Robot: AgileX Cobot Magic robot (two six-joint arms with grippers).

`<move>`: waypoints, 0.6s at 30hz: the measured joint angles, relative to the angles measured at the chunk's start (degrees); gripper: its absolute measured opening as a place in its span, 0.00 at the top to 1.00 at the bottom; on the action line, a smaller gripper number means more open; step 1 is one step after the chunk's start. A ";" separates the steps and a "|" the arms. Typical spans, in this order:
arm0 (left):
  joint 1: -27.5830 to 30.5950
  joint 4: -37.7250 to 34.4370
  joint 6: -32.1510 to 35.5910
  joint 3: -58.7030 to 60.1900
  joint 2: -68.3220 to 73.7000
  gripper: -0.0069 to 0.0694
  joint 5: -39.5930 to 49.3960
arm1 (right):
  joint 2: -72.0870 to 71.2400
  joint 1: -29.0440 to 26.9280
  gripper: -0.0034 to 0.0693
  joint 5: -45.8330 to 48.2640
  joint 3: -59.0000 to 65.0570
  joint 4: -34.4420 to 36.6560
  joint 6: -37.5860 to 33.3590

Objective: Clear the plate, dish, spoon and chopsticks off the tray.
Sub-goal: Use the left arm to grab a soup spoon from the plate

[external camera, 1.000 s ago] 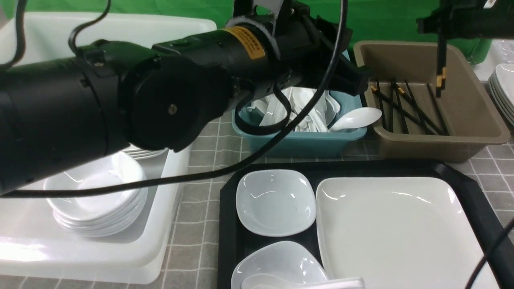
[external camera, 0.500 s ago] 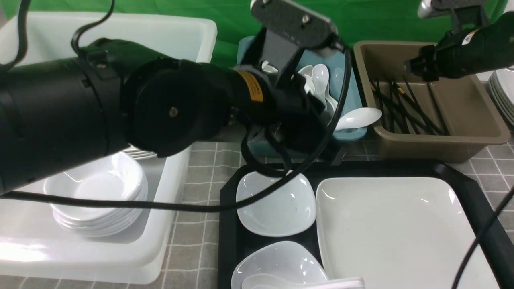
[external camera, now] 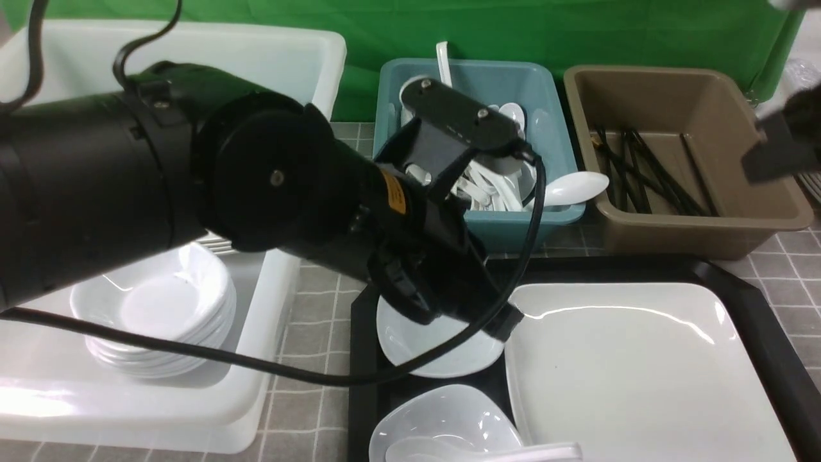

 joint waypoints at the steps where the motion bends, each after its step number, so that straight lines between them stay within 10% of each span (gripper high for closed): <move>1: 0.00 0.00 0.00 0.00 0.00 0.91 0.74 | -1.84 0.00 0.92 0.22 2.17 1.26 -1.16; 10: -1.44 -0.70 8.15 -0.06 4.09 0.77 3.01 | -21.37 0.00 0.92 0.94 26.10 9.64 -6.65; 18: -3.97 -1.80 15.52 -0.07 15.32 0.38 1.98 | -34.74 0.00 0.92 -0.85 34.79 9.71 -6.72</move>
